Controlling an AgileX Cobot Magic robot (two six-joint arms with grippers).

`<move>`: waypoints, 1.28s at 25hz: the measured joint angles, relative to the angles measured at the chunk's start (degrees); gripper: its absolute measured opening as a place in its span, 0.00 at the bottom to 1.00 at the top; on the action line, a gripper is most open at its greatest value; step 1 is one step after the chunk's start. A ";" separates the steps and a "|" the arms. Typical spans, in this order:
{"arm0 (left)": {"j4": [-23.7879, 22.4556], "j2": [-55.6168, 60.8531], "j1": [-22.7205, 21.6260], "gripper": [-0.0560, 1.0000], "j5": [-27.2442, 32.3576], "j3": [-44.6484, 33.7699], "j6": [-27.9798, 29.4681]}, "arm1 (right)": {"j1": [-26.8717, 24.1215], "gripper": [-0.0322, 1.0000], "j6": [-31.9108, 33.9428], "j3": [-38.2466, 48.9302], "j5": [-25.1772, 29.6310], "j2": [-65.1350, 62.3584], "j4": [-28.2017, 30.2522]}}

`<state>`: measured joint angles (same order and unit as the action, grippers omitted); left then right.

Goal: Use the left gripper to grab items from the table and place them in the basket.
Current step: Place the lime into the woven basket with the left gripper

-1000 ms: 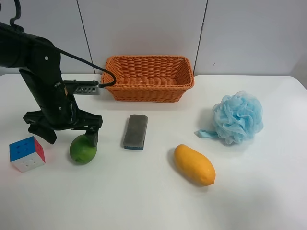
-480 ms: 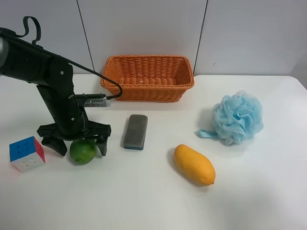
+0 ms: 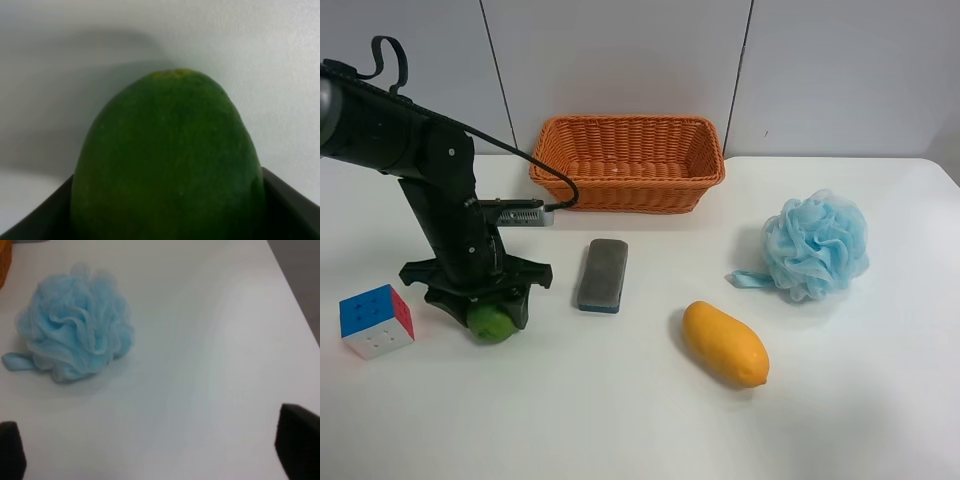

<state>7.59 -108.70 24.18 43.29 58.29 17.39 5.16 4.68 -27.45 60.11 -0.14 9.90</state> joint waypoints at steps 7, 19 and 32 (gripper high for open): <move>-0.23 3.78 0.00 0.63 8.17 6.57 -0.10 | 0.00 0.99 0.00 0.00 0.00 0.00 0.00; -0.70 4.15 0.00 0.63 17.97 28.82 -1.05 | 0.00 0.99 0.00 0.00 0.00 0.00 0.00; -1.39 -14.04 0.00 0.63 16.91 56.63 -9.64 | 0.00 0.99 0.00 0.00 0.00 0.00 0.00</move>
<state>6.20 -122.75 24.18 60.20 114.92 7.76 5.16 4.68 -27.45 60.11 -0.14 9.90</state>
